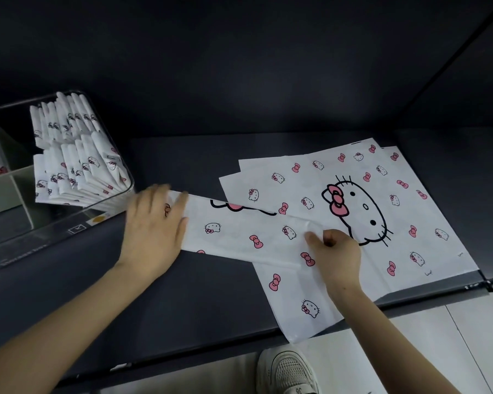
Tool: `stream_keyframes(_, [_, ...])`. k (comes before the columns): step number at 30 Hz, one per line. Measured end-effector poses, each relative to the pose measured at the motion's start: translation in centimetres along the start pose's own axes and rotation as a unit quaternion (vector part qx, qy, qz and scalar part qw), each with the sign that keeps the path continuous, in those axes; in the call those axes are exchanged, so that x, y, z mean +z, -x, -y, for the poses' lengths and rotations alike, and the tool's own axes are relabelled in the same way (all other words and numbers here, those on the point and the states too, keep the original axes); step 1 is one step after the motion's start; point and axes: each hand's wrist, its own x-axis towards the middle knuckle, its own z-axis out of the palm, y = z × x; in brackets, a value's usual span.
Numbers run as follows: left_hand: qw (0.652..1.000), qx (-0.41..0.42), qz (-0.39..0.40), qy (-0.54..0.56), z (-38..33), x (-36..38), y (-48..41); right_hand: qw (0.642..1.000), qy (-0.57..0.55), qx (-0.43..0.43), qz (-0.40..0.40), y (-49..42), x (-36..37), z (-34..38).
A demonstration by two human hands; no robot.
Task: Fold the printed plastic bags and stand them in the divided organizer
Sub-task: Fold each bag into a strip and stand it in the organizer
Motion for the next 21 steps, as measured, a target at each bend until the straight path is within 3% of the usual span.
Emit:
stream_keyframes(2, [0.993,0.053,0.087,0.064,-0.8,0.0,-0.1,1.000,-0.002,-0.001,0.005,0.0,0.0,0.0])
stream_keyframes(4, [0.981,0.034,0.164,0.099,-1.2,0.4,0.0,1.000,-0.007,-0.004,0.006,-0.1,0.1,-0.1])
stream_keyframes(8, [0.981,0.027,0.182,0.054,-1.6,1.1,0.6,1.000,0.015,-0.005,-0.005,-0.2,0.1,-0.1])
stream_keyframes(10, [0.980,0.019,0.192,0.050,-1.7,1.0,0.5,0.992,0.100,-0.065,-0.052,0.1,0.0,0.7])
stream_keyframes(12, [0.979,0.007,0.198,0.050,-1.8,0.9,0.4,0.939,0.241,-0.210,-0.124,0.5,0.6,1.3])
stream_keyframes(13, [0.978,0.005,0.202,0.045,-1.9,0.8,0.4,0.912,0.278,-0.278,-0.118,0.8,1.4,1.6])
stream_keyframes(16, [0.978,0.003,0.205,0.046,-1.9,1.0,0.5,0.867,0.316,-0.385,0.005,2.7,5.4,2.2])
stream_keyframes(18, [0.977,0.003,0.209,0.046,-2.0,0.9,0.4,0.851,0.344,-0.385,0.092,3.5,7.5,2.0])
stream_keyframes(21, [0.975,-0.007,0.217,0.043,-2.2,0.5,0.3,0.839,0.370,-0.378,0.129,2.5,6.9,0.4])
